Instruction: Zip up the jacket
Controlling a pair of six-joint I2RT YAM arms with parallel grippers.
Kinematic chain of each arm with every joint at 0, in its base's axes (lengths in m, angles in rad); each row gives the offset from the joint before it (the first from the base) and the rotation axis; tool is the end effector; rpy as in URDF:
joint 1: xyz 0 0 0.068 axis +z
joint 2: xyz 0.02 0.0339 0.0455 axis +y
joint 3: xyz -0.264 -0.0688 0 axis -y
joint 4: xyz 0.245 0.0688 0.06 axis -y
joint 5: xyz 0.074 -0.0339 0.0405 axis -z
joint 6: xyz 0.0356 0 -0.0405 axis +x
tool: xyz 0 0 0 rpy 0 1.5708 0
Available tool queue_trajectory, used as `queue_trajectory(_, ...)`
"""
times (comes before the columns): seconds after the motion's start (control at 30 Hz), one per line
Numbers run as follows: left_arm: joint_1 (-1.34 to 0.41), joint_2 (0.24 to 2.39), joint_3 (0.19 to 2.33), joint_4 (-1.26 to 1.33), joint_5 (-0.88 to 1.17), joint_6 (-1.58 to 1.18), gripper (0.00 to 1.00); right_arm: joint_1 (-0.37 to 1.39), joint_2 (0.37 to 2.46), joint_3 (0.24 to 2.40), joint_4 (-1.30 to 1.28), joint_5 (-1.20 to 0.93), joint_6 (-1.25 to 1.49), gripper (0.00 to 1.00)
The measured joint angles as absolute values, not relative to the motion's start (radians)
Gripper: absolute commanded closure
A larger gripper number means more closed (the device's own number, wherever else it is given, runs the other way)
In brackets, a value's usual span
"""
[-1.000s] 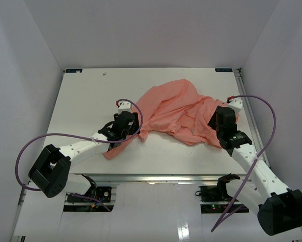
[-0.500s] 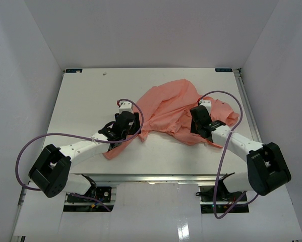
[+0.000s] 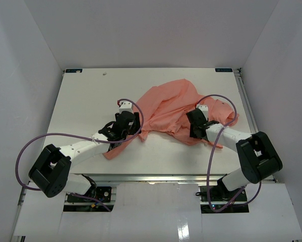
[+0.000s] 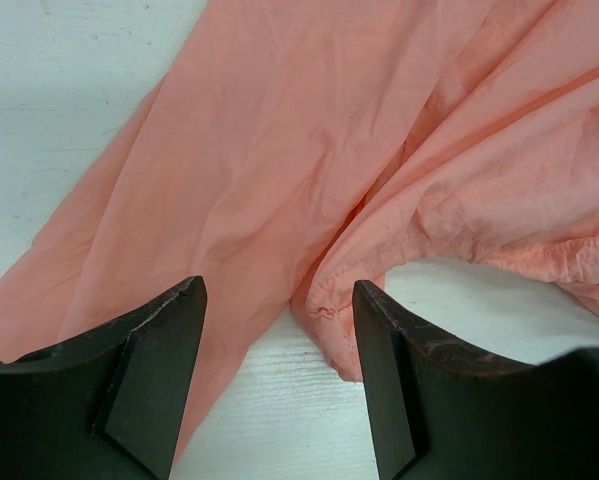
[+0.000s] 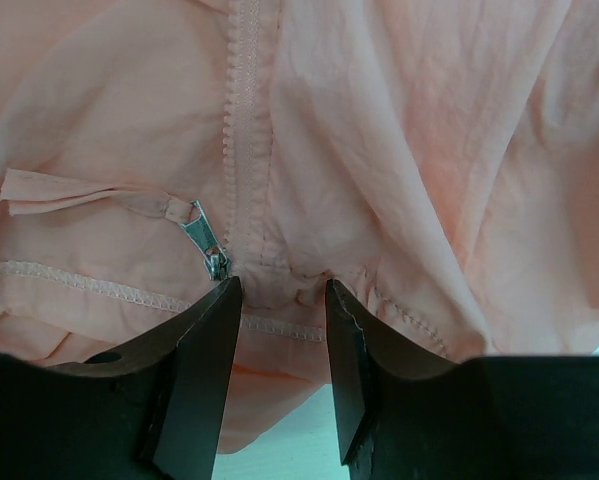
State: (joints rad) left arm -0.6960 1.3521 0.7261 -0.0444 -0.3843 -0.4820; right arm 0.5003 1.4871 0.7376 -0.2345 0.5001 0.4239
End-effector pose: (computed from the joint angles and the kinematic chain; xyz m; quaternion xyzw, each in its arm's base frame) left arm 0.2236 -0.1695 0.2098 0.0118 0.8876 -0.0943 0.4507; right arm 0.2507 0.1176 0.1660 0.0361 0.9296 -0.0871 0.3564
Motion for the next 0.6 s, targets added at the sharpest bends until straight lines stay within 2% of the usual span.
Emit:
queue_trajectory(0.07, -0.696, 1.352, 0.726, -0.044, -0.384, -0.482, 0.29, 0.5, 1.5, 0.738, -0.229, 0.504, 0.427, 0.56)
queue_trajectory(0.13, -0.697, 1.352, 0.726, -0.044, -0.384, -0.481, 0.29, 0.498, 1.508, 0.738, -0.218, 0.511, 0.431, 0.61)
queue_trajectory(0.37, -0.697, 1.352, 0.726, -0.044, -0.384, -0.479, 0.29, 0.497, 1.523, 0.738, -0.184, 0.52, 0.438, 0.9)
queue_trajectory(0.6, -0.698, 1.352, 0.726, -0.044, -0.385, -0.479, 0.29, 0.493, 1.5, 0.738, -0.202, 0.528, 0.435, 0.92)
